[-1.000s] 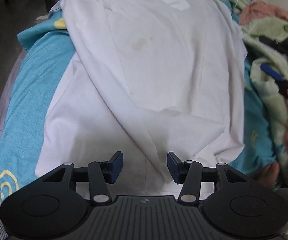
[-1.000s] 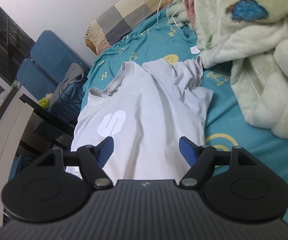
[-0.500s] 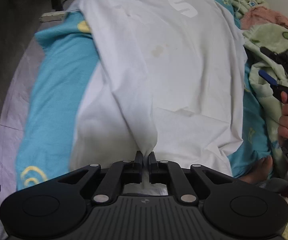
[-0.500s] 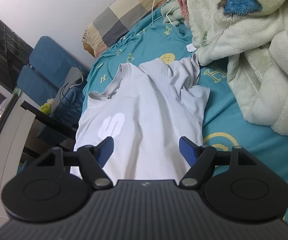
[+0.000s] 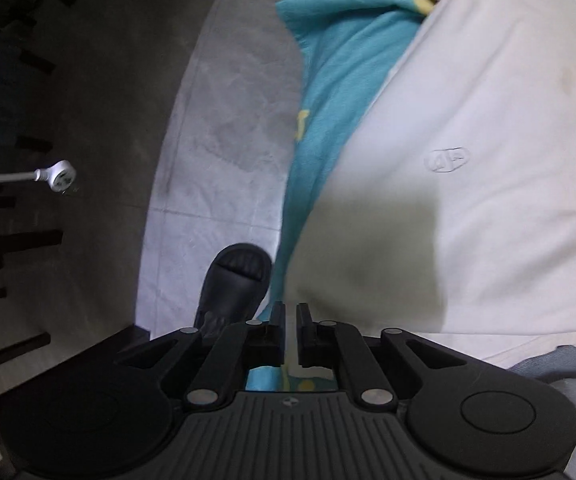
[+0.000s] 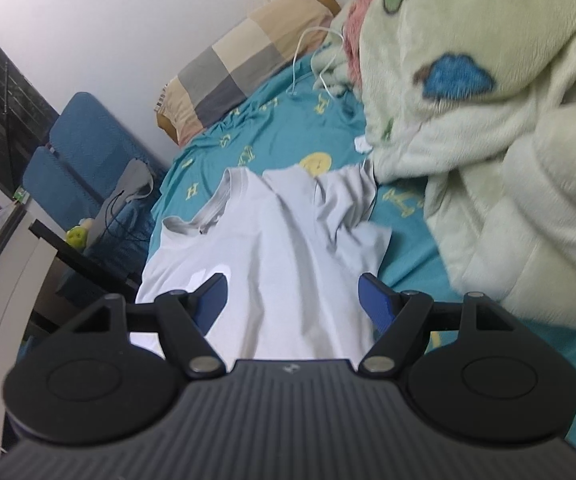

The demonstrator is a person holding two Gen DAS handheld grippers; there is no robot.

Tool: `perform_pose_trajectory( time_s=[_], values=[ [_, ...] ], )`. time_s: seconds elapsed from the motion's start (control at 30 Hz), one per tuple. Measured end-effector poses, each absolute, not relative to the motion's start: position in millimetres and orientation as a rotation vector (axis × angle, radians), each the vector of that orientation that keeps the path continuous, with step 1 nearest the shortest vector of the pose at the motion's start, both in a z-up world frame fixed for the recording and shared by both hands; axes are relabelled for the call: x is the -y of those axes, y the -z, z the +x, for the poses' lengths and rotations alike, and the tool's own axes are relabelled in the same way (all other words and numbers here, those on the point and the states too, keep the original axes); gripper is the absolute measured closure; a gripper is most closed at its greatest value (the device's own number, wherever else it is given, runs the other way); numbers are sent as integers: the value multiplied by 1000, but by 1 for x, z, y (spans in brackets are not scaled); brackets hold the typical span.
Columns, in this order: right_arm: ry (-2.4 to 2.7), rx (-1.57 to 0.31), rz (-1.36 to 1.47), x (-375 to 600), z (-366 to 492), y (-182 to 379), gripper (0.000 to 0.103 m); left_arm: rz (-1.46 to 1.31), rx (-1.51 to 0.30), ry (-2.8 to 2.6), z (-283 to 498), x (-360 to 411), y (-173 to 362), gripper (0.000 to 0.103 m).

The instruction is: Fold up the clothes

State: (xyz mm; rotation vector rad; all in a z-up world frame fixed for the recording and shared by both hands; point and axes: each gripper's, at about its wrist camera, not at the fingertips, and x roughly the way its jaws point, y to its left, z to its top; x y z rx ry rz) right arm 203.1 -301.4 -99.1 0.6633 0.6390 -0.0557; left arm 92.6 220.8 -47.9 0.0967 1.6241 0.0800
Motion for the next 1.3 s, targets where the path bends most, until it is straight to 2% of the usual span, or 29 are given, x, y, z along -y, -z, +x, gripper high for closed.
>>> perform_pose_trajectory(
  time_s=[0.1, 0.17, 0.23, 0.4, 0.5, 0.6, 0.7, 0.77, 0.83, 0.87, 0.93, 1.23, 1.27, 1.3],
  values=[
    [39, -639, 630, 300, 204, 96, 29, 155, -1529, -30, 96, -199, 27, 73],
    [22, -651, 601, 296, 206, 95, 29, 188, -1448, 6, 95, -180, 7, 69],
    [-2, -683, 583, 293, 207, 97, 29, 177, -1353, 59, 90, -157, -13, 59],
    [-47, -752, 629, 300, 201, 106, 29, 88, -1088, 205, 72, -89, -57, 44],
    [-54, -755, 675, 311, 192, 105, 29, 35, -959, 280, 72, -45, -60, 38],
    [-45, -763, 690, 319, 182, 107, 29, -17, -869, 328, 85, -8, -43, 35],
    [-44, -816, 710, 318, 175, 118, 30, -59, -826, 362, 108, -3, 17, 35],
    [-68, -886, 726, 309, 167, 130, 31, -20, -834, 363, 133, -19, 64, 35],
    [-88, -961, 767, 300, 154, 140, 35, 7, -856, 331, 150, -31, 92, 35],
    [-97, -994, 763, 292, 147, 141, 40, -1, -866, 310, 154, -37, 96, 35],
    [-117, -1053, 721, 274, 133, 138, 41, -49, -881, 292, 160, -61, 114, 35],
    [-150, -1365, 371, 181, 98, 150, 41, -122, -829, 353, 158, -77, 100, 33],
    [-161, -1398, 339, 171, 98, 154, 47, -123, -833, 355, 160, -78, 103, 33],
    [-168, -1424, 299, 163, 97, 156, 59, -122, -836, 357, 160, -79, 105, 33]
  ],
)
